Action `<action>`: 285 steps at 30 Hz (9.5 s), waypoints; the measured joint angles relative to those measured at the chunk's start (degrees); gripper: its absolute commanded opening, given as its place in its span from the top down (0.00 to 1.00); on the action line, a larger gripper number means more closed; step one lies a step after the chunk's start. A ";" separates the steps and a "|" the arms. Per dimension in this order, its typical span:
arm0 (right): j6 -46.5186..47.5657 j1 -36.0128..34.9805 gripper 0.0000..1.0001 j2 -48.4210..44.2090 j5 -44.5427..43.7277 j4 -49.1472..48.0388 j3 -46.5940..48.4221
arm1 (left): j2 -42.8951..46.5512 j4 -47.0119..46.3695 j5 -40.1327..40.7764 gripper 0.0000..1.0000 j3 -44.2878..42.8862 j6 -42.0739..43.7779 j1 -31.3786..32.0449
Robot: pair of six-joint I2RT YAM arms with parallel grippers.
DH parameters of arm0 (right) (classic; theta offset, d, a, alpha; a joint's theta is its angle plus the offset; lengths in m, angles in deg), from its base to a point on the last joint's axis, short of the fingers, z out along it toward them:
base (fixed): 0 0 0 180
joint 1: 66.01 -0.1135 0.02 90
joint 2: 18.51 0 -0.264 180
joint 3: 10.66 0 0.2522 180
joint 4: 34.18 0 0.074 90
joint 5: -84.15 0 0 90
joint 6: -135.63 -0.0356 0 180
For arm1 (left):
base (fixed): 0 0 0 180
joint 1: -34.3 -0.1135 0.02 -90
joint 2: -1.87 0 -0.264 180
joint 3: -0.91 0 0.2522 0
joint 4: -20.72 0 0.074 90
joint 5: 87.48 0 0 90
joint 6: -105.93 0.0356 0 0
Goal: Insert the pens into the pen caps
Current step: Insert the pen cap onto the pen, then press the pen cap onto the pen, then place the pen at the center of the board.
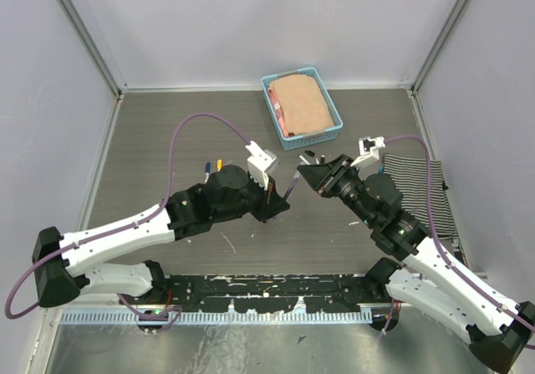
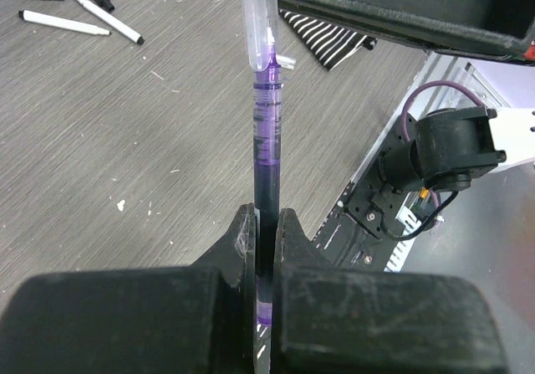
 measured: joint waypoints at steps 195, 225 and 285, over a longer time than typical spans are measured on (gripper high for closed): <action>9.42 -32.41 0.52 12.98 -32.22 6.88 19.71 | 15.98 -0.13 6.43 1.00 3.52 4.28 2.49; 8.72 -6.12 0.39 8.68 -9.14 15.39 18.08 | 16.11 3.56 17.79 0.99 5.53 1.81 1.42; 3.43 13.14 0.37 2.38 11.45 23.28 2.75 | -34.51 12.87 11.10 0.88 -5.84 -4.92 -29.77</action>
